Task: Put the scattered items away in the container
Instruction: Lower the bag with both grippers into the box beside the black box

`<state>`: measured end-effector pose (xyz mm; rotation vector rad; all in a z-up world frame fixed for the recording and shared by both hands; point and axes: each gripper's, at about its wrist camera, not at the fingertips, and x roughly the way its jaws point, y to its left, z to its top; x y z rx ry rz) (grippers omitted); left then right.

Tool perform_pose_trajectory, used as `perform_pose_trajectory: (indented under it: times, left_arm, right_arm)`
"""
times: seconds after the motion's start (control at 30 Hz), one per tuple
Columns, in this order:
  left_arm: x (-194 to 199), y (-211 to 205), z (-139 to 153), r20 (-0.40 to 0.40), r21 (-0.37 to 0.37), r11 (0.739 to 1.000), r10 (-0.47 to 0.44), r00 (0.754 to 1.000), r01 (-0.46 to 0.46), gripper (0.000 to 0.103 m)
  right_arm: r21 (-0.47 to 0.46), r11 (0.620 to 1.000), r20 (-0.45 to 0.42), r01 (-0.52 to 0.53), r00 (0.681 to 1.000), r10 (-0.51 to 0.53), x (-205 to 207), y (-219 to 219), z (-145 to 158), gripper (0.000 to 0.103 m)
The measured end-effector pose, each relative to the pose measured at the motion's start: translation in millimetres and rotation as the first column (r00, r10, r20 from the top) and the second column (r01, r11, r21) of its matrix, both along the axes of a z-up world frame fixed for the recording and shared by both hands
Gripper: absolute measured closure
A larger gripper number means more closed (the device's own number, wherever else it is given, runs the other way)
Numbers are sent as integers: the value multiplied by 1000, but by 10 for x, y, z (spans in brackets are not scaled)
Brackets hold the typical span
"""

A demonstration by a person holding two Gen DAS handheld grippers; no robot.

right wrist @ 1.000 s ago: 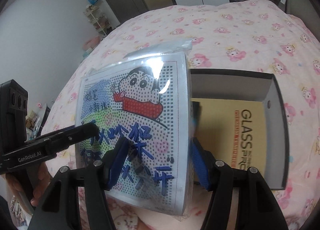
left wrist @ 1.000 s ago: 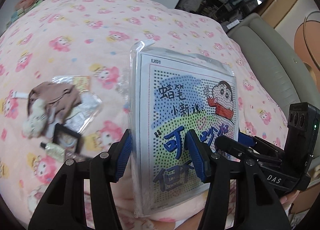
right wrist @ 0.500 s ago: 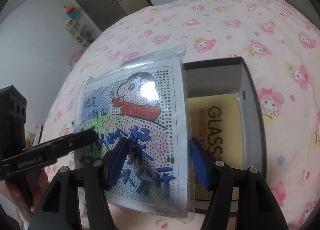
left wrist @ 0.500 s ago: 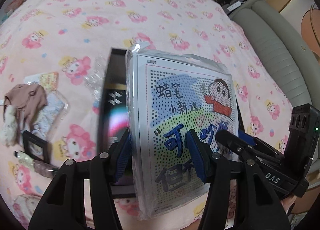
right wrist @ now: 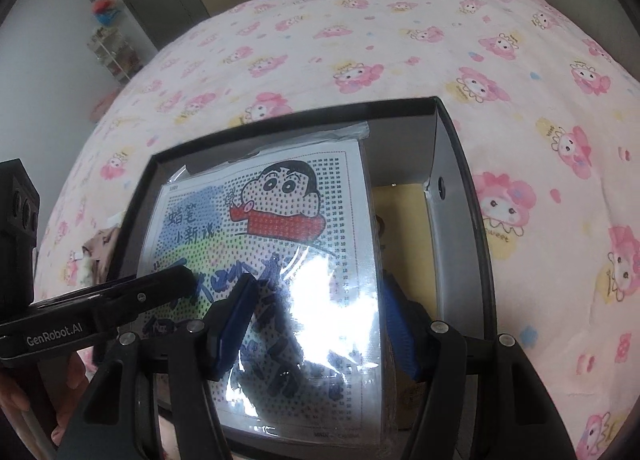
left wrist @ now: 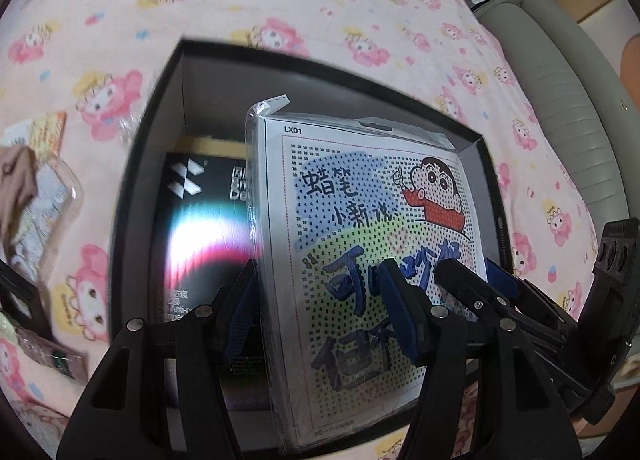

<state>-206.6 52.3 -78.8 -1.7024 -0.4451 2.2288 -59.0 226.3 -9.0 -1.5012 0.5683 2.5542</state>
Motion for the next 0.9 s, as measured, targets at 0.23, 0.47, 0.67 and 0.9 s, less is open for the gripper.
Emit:
perform_pose_trajectory:
  times: [0.23, 0.47, 0.67, 0.9]
  left_arm:
    - [18, -19, -183, 43, -19, 1000, 6, 999, -5, 42]
    - [49, 105, -225, 42, -88, 996, -26, 999, 30, 42]
    - [66, 145, -241, 46, -126, 991, -37, 998, 42, 41]
    - [96, 209, -193, 52, -152, 984, -85, 995, 92, 44]
  right_arm:
    - [-41, 999, 87, -3, 996, 7, -74, 1, -241, 44]
    - [-29, 1000, 132, -5, 991, 9, -66, -17, -353, 44]
    - [-9, 1000, 166, -25, 986, 26, -86, -82, -427, 44]
    - [35, 999, 170, -35, 985, 29, -52, -49, -375, 44]
